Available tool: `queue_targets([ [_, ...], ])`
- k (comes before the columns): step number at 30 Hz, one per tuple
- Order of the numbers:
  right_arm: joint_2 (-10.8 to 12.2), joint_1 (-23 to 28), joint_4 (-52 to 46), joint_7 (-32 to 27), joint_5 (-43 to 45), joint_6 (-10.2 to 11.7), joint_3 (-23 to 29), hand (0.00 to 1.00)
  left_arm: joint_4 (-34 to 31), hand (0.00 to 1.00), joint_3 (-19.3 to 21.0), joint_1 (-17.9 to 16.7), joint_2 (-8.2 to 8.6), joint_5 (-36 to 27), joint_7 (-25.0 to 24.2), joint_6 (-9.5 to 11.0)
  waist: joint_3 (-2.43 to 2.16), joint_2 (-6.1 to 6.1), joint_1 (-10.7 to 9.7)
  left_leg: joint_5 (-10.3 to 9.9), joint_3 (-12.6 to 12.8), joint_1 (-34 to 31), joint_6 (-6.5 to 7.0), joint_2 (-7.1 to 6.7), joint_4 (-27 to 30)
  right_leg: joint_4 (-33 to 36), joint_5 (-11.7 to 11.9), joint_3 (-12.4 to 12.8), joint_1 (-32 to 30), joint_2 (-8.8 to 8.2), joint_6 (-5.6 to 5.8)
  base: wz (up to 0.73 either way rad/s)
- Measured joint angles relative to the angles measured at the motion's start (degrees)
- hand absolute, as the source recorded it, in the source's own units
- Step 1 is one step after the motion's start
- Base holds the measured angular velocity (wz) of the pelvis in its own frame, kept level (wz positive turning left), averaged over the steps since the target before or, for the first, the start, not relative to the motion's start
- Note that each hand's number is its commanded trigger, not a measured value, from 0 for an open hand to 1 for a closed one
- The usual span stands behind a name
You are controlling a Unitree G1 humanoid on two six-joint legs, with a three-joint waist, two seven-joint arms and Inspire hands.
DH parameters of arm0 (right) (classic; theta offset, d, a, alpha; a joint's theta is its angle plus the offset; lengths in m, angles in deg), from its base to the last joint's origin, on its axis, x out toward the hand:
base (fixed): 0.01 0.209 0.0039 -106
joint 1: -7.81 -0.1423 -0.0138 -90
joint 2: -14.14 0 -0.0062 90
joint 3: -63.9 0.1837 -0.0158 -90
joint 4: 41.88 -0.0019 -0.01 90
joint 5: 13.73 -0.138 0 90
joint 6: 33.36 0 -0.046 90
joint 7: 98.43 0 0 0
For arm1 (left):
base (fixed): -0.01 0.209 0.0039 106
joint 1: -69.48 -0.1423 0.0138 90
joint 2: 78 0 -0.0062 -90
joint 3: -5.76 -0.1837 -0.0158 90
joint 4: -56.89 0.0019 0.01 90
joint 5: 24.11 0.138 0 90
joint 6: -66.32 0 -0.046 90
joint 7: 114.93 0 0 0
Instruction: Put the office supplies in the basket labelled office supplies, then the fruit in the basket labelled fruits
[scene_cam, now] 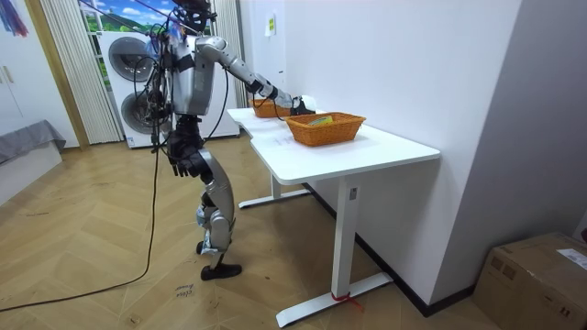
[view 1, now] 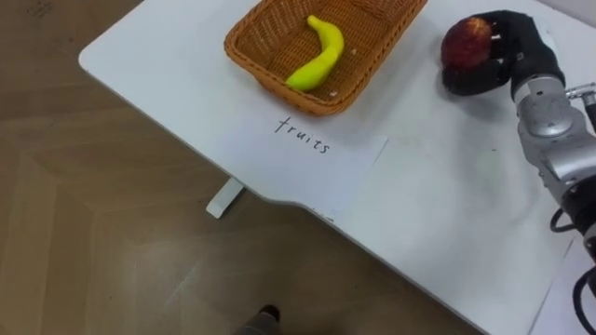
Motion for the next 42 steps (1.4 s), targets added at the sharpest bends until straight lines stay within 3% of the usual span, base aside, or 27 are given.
queue_targets([
  [22,0.22,0.01,0.54,2.81,-3.2,0.88,-0.81,1.0,0.03,0.0,0.31,0.68,-0.76,0.3,-0.37,-0.04,-0.01,0.02,-0.13,-0.03,-0.12,-0.05,-0.04,0.01,0.58,0.03,-0.01,-0.13,0.16,-0.02,-0.01,0.0],
  [31,-0.53,0.09,1.03,7.04,-2.06,0.52,-0.67,1.0,0.01,0.0,4.16,1.4,-0.82,1.66,-0.53,0.31,-0.14,0.31,-0.46,-0.8,0.0,0.58,0.07,0.37,1.59,-0.11,-0.05,-0.79,1.74,0.1,0.09,0.02],
  [33,-0.55,0.37,1.02,9.95,-1.63,-0.4,-0.61,1.0,0.07,0.0,4.9,0.23,-0.83,1.69,-0.86,0.3,-0.64,1.18,-1.69,-0.92,0.03,2.14,0.28,0.33,1.4,-0.93,-0.17,-1.63,4.04,0.0,0.44,0.17],
  [37,-0.55,0.71,1.03,14.06,-1.35,-1.41,-0.63,1.0,0.08,0.0,5.15,-0.28,-0.8,2.38,-1.26,0.31,-1.05,1.76,-2.07,-0.93,0.0,4.4,0.32,0.19,0.52,-1.85,-0.23,-1.8,6.42,-0.02,0.69,0.07],
  [42,-0.96,1.0,-1.07,17.65,-0.56,-1.78,-0.61,1.0,0.28,0.0,6.89,-2.27,-0.48,5.06,-2.04,0.35,-1.78,2.2,-4.85,-0.9,-0.2,8.11,0.36,-0.25,-1.02,-3.17,-0.41,-2.34,10.03,-0.26,1.13,0.07],
])
